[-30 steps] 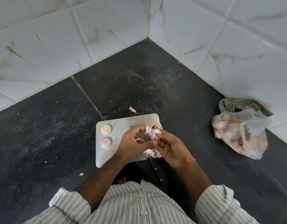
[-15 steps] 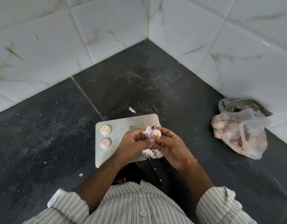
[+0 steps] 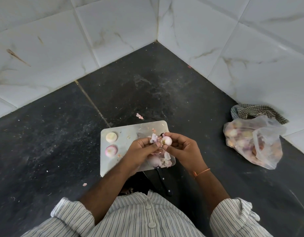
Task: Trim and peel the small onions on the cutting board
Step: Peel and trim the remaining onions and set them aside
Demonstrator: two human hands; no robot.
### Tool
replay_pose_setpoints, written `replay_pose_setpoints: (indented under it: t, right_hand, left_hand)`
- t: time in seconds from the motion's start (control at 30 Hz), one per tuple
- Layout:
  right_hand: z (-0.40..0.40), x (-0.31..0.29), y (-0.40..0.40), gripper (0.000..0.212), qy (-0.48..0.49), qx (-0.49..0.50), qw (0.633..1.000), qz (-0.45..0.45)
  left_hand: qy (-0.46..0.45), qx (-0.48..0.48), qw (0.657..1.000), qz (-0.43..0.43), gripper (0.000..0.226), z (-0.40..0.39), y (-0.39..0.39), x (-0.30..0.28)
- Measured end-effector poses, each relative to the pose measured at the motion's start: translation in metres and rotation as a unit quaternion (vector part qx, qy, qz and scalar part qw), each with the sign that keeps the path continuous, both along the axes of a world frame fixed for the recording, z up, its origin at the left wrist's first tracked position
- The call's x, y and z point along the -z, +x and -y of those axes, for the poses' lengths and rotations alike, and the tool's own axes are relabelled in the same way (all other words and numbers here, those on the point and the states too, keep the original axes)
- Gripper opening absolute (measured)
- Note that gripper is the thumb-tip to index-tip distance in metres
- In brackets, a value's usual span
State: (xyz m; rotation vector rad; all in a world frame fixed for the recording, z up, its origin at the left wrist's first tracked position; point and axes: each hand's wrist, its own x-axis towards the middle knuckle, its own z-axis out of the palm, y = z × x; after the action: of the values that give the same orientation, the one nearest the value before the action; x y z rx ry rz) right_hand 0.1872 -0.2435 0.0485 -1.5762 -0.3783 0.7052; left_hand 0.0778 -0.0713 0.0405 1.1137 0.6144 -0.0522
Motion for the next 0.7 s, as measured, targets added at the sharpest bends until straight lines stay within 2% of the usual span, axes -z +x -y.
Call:
replay_pose_setpoints:
  t: [0.13, 0.2, 0.27, 0.33, 0.4, 0.5, 0.6, 0.7]
  right_hand:
    - [0.002, 0.005, 0.002, 0.047, -0.075, 0.002, 0.992, 0.099]
    - [0.011, 0.007, 0.009, 0.045, -0.110, 0.034, 0.986, 0.118]
    - [0.022, 0.007, 0.021, 0.044, -0.134, 0.051, 0.985, 0.097]
    - [0.027, 0.008, 0.029, 0.044, -0.130, 0.043, 0.988, 0.065]
    - [0.025, 0.007, 0.028, 0.041, -0.090, 0.052, 0.995, 0.006]
    - [0.021, 0.003, 0.019, 0.040, -0.037, 0.068, 0.994, -0.071]
    - [0.024, 0.002, 0.012, 0.040, -0.001, 0.074, 0.987, -0.142]
    - [0.026, -0.003, 0.006, 0.039, 0.049, 0.068, 0.975, -0.204]
  left_hand:
    - [0.026, -0.003, 1.000, -0.002, 0.018, 0.000, 0.001, 0.002]
    - [0.029, -0.015, 0.999, 0.000, 0.013, -0.004, 0.000, 0.002]
    - [0.103, 0.021, 0.994, -0.017, 0.008, -0.009, -0.002, 0.004]
    - [0.244, 0.094, 0.964, -0.046, 0.006, -0.009, -0.001, 0.010]
    - [0.370, 0.145, 0.916, -0.057, 0.012, -0.001, 0.005, 0.013]
    - [0.457, 0.192, 0.867, -0.056, 0.054, 0.009, 0.016, 0.006]
    - [0.487, 0.185, 0.853, -0.022, 0.058, 0.005, 0.021, 0.002]
    - [0.472, 0.172, 0.864, 0.001, 0.068, 0.000, 0.019, -0.003]
